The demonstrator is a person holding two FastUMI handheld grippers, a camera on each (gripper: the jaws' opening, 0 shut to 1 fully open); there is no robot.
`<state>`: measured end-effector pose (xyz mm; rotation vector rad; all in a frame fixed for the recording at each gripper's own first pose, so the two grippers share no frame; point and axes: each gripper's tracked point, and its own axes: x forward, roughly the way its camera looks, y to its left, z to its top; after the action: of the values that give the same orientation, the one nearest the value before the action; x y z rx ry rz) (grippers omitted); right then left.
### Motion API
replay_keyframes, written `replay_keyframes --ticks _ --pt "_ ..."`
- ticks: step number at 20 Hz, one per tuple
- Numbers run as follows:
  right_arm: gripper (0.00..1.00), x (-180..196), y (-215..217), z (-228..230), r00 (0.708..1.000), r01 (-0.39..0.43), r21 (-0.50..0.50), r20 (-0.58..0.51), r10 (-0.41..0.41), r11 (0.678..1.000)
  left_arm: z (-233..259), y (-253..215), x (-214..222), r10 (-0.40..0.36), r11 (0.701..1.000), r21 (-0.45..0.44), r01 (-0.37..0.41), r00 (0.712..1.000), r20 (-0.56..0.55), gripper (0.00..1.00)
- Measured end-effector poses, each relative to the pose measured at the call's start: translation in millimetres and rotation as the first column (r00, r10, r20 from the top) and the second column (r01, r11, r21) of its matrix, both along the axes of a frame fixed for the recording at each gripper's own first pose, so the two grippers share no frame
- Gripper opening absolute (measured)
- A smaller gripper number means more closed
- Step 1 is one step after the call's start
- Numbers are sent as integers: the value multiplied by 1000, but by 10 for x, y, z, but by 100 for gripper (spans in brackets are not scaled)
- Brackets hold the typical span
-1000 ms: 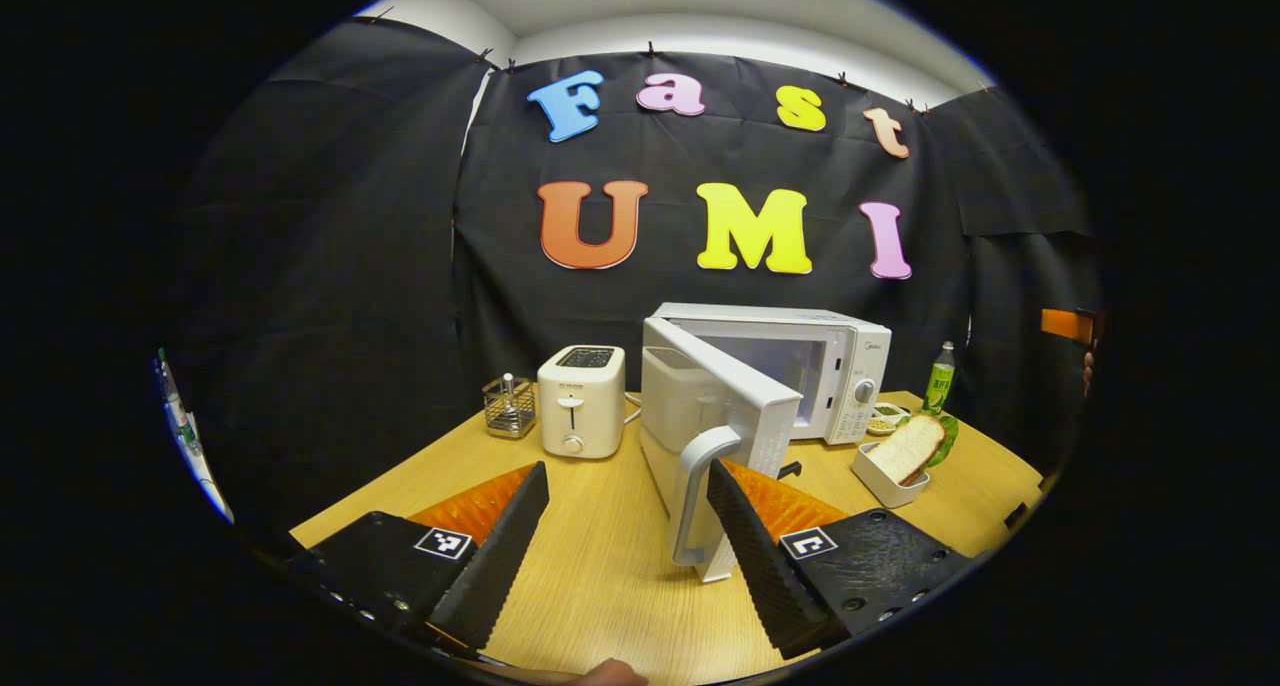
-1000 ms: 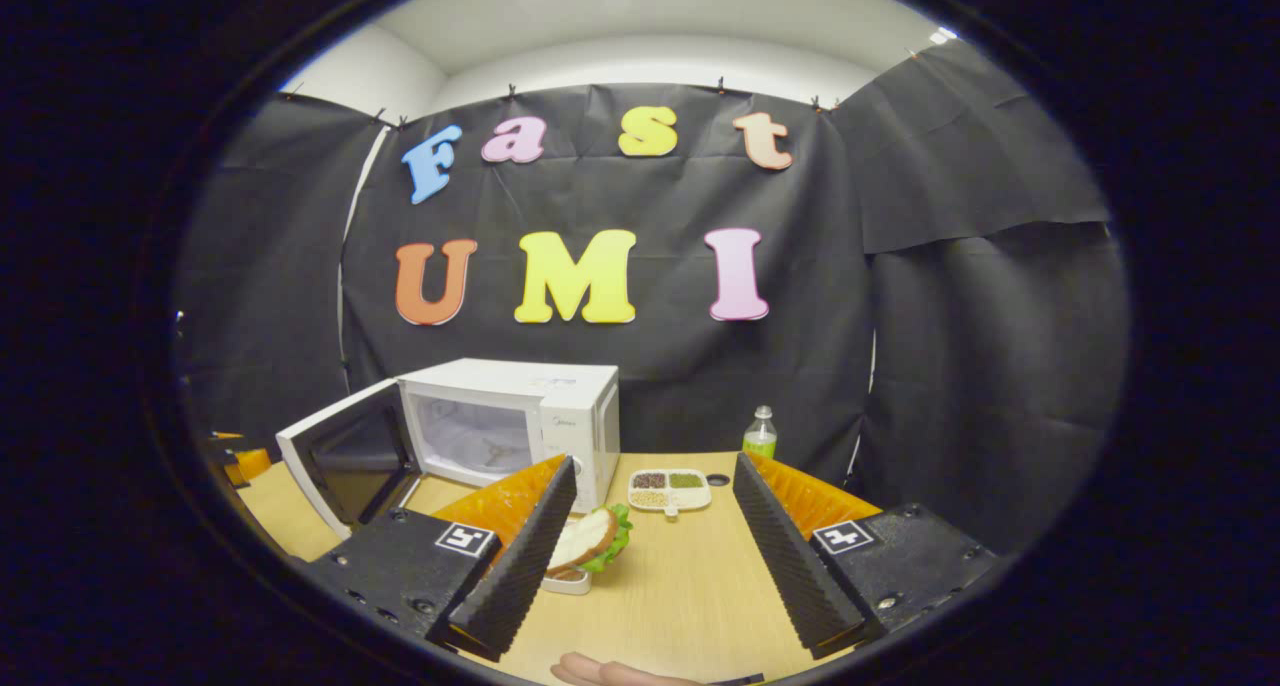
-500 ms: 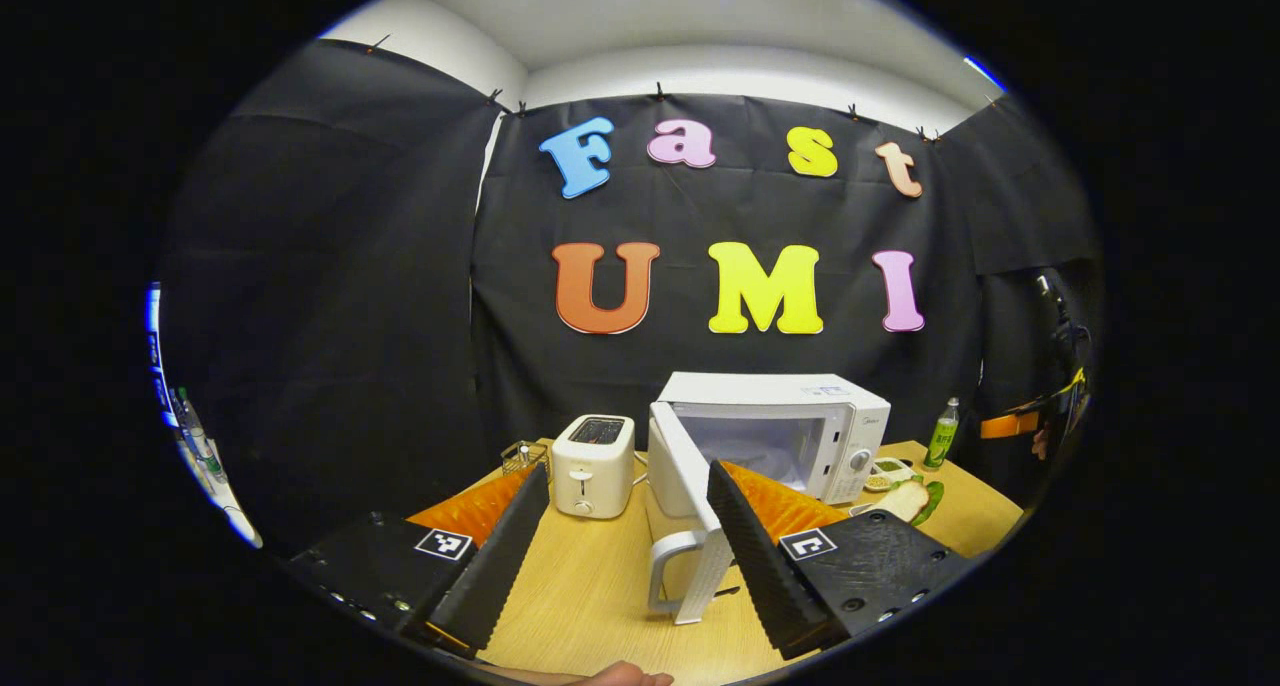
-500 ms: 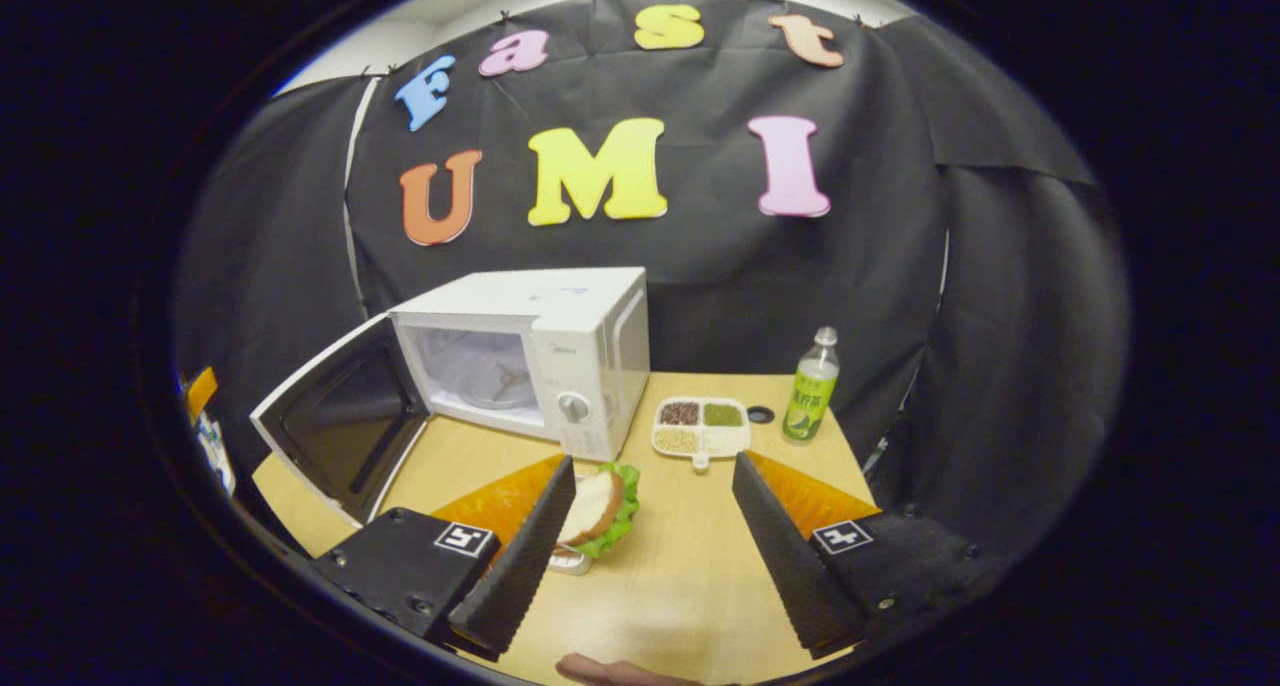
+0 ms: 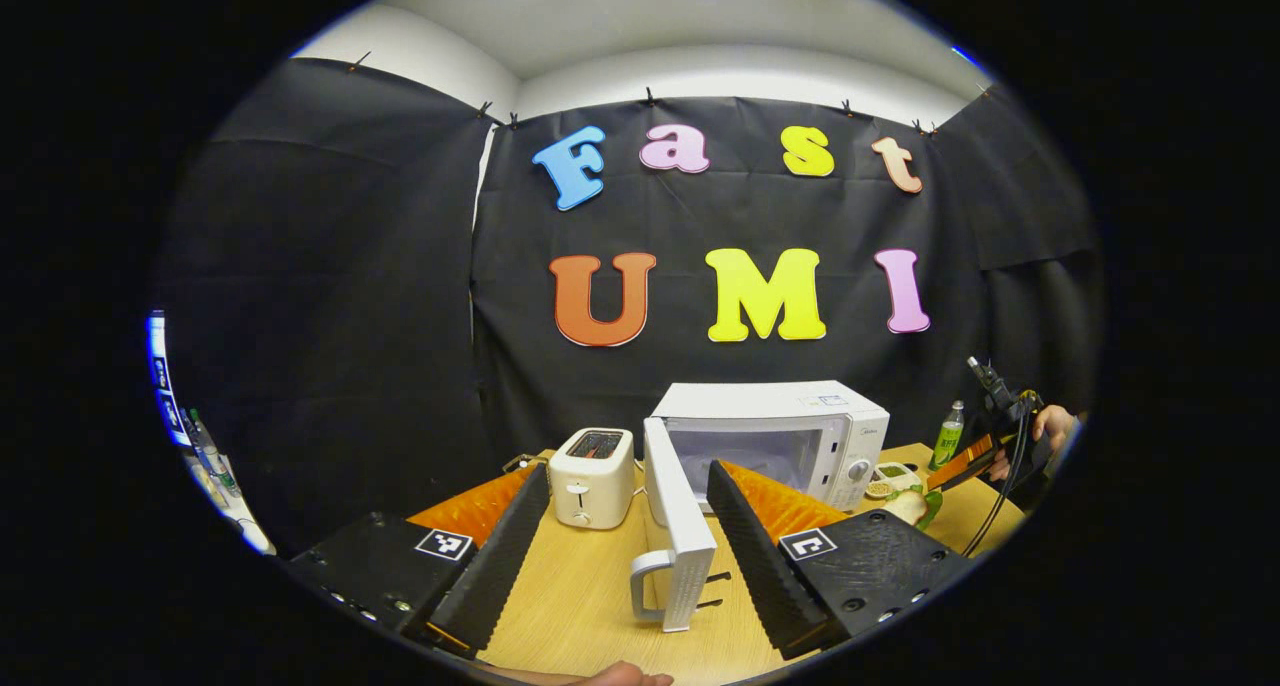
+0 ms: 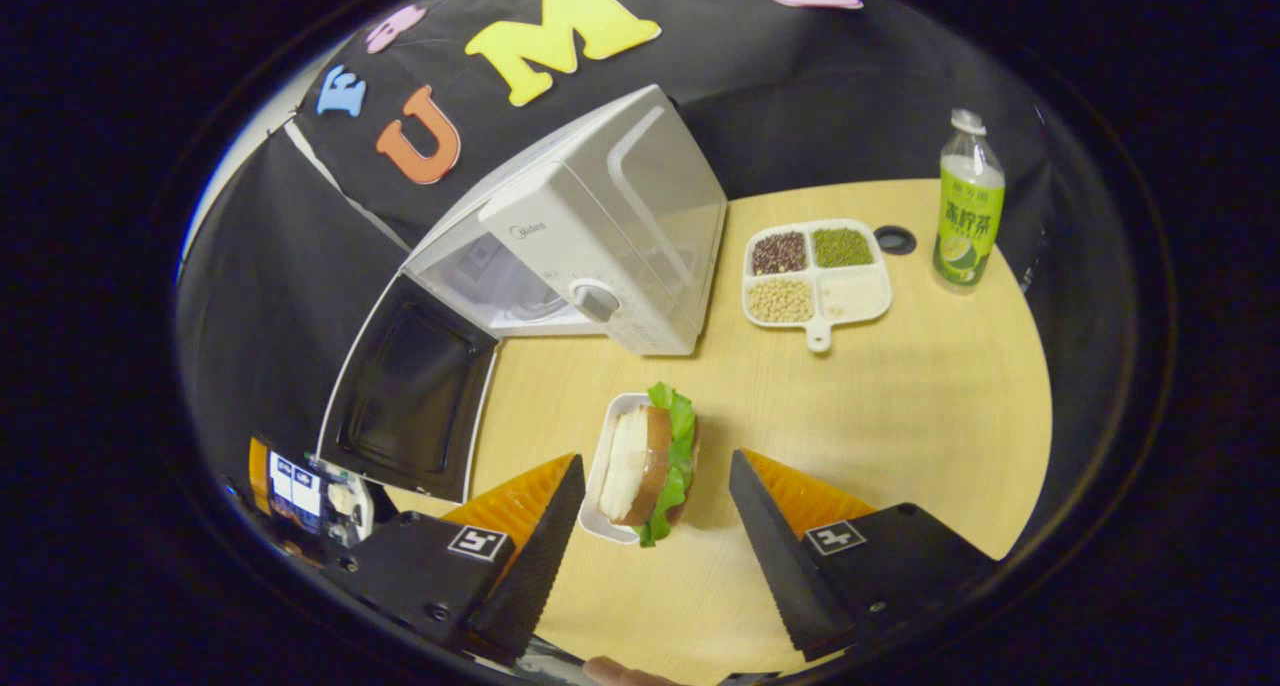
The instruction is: Open the microwave oven with the left hand, put the food in, and close the microwave oven.
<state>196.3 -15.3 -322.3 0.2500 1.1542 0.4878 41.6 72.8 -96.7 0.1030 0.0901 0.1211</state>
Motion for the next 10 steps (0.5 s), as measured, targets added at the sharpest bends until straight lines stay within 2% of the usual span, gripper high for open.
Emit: replay_keyframes --ticks 1,2,3,4,5,7,8,9,10 --pt "82 15 3 -53 1000 -3 25 -30 3 1000 5 -6 7 1 1000 4 -1 1000 -1 95" --pt "92 17 36 -104 998 0 50 -62 3 999 11 7 19 5 1000 11 -5 1000 0 96" --pt "91 33 48 -151 996 10 72 -93 -3 997 21 9 14 8 1000 17 -8 1000 1 95" --pt "80 23 48 -202 992 13 88 -123 -2 996 12 30 10 13 1000 21 -13 1000 -2 95" --pt "90 40 41 -248 990 27 95 -141 -14 995 13 32 -6 14 1000 25 -14 1000 -3 95" --pt "87 45 99 -329 984 32 131 -177 -9 991 17 46 -23 18 999 26 -18 1000 -2 95" --pt "81 -6 164 -339 979 29 166 -203 5 986 9 66 -35 21 999 29 -21 1000 -2 95" --pt "63 -59 177 -350 973 37 175 -230 5 984 6 76 -35 20 999 28 -20 1000 -3 95" --pt "27 -65 208 -352 972 62 176 -233 -19 982 -17 67 -39 17 1000 22 -17 1000 -6 95"
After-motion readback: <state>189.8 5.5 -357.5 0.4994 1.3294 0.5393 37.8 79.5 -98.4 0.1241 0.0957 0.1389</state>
